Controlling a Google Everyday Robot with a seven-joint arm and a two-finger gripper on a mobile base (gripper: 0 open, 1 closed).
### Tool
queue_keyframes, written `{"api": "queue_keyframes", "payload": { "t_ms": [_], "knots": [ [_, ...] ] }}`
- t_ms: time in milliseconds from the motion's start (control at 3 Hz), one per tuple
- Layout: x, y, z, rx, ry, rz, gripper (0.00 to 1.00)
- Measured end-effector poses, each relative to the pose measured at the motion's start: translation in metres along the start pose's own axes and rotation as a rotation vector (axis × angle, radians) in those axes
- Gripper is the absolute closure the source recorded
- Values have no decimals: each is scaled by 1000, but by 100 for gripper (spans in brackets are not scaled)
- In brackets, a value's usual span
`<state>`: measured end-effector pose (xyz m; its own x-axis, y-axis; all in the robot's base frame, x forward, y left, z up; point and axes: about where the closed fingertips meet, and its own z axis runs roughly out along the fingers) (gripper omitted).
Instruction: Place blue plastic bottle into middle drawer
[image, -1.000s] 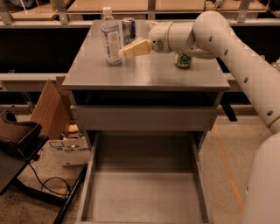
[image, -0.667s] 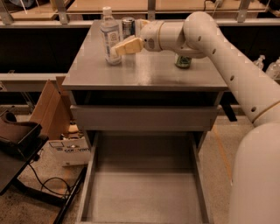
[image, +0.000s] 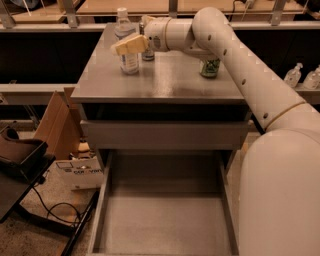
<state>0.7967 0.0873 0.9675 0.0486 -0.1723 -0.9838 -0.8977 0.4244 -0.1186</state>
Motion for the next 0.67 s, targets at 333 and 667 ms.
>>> {"api": "queue_keyframes", "payload": {
  "t_ms": [333, 667],
  "knots": [
    [-9, 2, 27, -23, -4, 7, 0],
    [-9, -2, 38, -15, 26, 4, 0]
  ]
}}
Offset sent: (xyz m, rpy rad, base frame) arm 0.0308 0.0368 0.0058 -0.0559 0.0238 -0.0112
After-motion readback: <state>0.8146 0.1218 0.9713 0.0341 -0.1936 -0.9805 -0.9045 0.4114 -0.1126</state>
